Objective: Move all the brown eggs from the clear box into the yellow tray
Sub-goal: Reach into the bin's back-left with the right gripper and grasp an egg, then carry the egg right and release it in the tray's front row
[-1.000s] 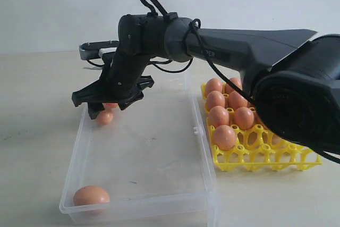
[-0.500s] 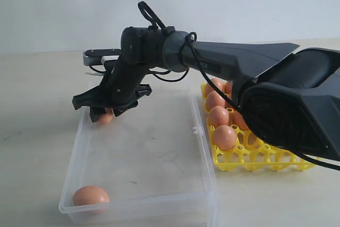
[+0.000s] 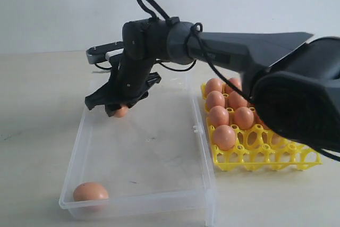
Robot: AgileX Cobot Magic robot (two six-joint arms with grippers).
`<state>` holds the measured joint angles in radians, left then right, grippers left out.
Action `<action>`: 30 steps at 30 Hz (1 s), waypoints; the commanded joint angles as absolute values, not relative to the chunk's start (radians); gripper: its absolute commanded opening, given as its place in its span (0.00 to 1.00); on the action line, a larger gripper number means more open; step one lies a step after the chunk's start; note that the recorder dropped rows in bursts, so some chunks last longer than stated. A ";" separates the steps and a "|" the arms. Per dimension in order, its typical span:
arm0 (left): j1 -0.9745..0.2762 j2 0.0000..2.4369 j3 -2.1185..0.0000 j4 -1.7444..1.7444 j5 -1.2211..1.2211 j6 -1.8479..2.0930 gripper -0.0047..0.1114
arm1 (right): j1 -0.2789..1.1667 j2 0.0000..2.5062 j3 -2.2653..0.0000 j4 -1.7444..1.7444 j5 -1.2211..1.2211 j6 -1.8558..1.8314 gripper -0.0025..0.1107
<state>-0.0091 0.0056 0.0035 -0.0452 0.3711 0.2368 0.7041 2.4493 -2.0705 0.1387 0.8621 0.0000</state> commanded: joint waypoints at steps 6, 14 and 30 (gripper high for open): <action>-0.012 0.000 0.000 -0.050 0.362 0.236 0.04 | 0.673 2.022 -1.569 -0.170 0.726 0.006 0.02; -0.012 0.000 0.000 -0.050 0.362 0.236 0.04 | 0.601 1.680 -1.123 -0.364 0.756 0.108 0.02; -0.012 0.000 0.000 -0.050 0.362 0.236 0.04 | 0.510 1.549 -0.934 -0.339 0.786 0.024 0.02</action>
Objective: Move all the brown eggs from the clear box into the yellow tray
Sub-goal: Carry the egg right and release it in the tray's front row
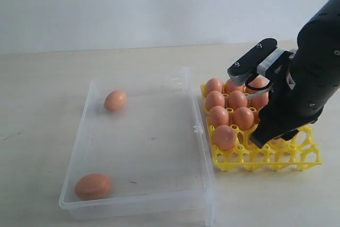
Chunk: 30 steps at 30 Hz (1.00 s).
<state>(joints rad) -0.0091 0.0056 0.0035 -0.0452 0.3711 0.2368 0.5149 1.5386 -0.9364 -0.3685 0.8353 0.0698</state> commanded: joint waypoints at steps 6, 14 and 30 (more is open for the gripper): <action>-0.012 0.000 0.000 -0.050 0.362 0.236 0.04 | 0.510 1.616 -0.934 -0.292 0.760 -0.028 0.02; -0.012 0.000 0.000 -0.050 0.362 0.236 0.04 | 0.510 1.690 -0.982 -0.290 0.756 -0.046 0.02; -0.012 0.000 0.000 -0.050 0.362 0.236 0.04 | 0.510 1.758 -1.046 -0.288 0.819 -0.060 0.19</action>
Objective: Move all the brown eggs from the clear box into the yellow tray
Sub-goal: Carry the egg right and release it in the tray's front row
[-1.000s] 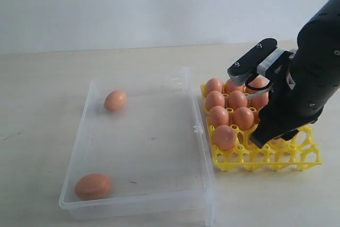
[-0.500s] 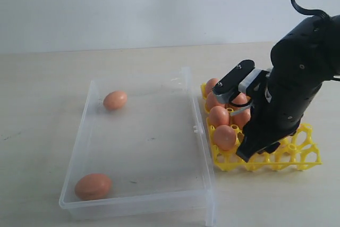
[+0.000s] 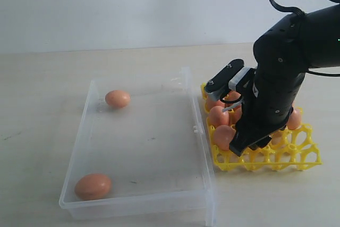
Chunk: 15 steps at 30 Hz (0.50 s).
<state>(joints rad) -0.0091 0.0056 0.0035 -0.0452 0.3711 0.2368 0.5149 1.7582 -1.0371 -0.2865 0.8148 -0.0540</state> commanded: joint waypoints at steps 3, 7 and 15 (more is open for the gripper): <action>-0.012 0.000 0.000 -0.050 0.362 0.236 0.04 | 0.510 1.758 -1.046 -0.288 0.819 -0.060 0.35; -0.012 0.000 0.000 -0.050 0.362 0.236 0.04 | 0.510 1.758 -1.046 -0.291 0.811 -0.060 0.48; -0.012 0.000 0.000 -0.050 0.362 0.236 0.04 | 0.512 1.758 -1.046 -0.299 0.804 -0.056 0.55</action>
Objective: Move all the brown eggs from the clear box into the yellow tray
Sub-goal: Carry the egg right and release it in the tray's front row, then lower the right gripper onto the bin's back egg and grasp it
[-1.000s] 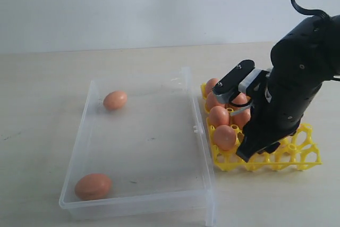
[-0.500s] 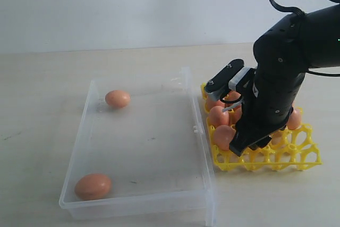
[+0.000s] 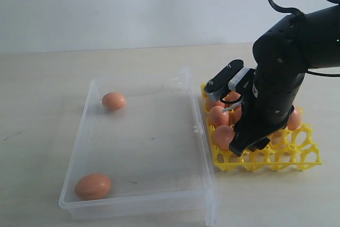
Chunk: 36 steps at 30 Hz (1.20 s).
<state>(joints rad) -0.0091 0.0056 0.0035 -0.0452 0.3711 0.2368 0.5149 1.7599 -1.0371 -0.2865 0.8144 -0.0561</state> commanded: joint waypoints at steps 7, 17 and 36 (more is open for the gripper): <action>-0.012 0.000 0.000 -0.050 0.362 0.236 0.04 | 0.512 1.698 -1.105 -0.350 0.879 -0.013 0.40; -0.012 0.000 0.000 -0.050 0.362 0.236 0.04 | 0.552 1.735 -1.371 0.144 0.676 -0.130 0.06; -0.012 0.000 0.000 -0.050 0.362 0.236 0.04 | 0.669 2.470 -2.240 0.244 0.921 -0.191 0.56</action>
<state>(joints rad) -0.0091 0.0056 0.0035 -0.0452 0.3711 0.2368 0.6679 2.4512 -2.2177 0.2178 0.9502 -0.1965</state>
